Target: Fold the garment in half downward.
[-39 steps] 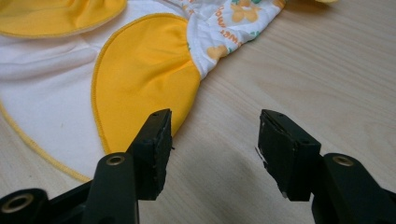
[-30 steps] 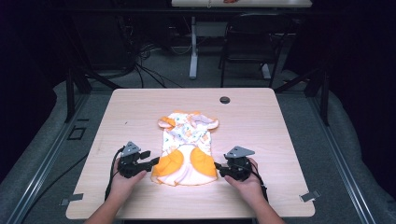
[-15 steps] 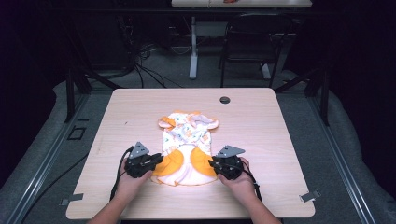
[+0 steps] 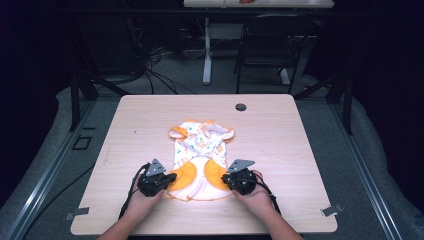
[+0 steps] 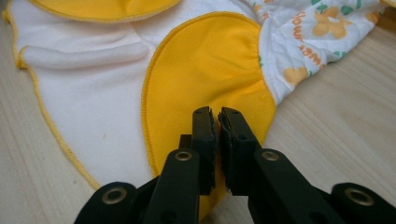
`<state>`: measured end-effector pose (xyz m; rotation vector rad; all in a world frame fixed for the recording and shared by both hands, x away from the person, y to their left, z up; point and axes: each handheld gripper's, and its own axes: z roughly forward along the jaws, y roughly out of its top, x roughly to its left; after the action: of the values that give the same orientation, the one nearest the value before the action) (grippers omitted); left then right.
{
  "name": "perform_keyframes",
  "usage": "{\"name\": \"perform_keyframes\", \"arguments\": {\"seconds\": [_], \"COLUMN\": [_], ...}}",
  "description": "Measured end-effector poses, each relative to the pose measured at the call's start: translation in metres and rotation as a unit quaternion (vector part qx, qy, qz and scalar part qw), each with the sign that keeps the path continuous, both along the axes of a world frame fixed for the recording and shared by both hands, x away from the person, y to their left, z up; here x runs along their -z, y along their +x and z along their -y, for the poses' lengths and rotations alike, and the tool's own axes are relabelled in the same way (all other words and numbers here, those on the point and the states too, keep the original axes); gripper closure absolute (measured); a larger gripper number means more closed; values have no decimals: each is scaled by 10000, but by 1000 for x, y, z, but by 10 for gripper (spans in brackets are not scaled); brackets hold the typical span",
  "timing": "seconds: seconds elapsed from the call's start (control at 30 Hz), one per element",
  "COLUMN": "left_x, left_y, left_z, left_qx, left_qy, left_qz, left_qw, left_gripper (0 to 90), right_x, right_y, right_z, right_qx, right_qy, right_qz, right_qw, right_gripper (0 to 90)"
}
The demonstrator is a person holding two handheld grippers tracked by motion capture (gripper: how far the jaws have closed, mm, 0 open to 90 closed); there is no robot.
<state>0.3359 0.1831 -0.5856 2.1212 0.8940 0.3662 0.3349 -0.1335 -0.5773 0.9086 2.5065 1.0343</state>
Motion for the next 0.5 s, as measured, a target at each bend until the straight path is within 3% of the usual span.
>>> {"name": "perform_keyframes", "arguments": {"seconds": [0.13, 0.5], "left_x": [-3, -3], "left_y": [-5, -24], "left_z": [-2, -4], "left_qx": [179, 300], "left_qy": [127, 33], "left_qz": [-101, -208], "left_qw": [9997, 9993], "left_gripper": [893, 892], "right_x": [-1, -3], "right_y": [-8, -28], "right_z": [1, 2], "right_qx": [-133, -320], "right_qy": [-127, -168], "right_qz": [29, -99], "right_qw": [9998, 9993], "right_gripper": [844, 847]}}
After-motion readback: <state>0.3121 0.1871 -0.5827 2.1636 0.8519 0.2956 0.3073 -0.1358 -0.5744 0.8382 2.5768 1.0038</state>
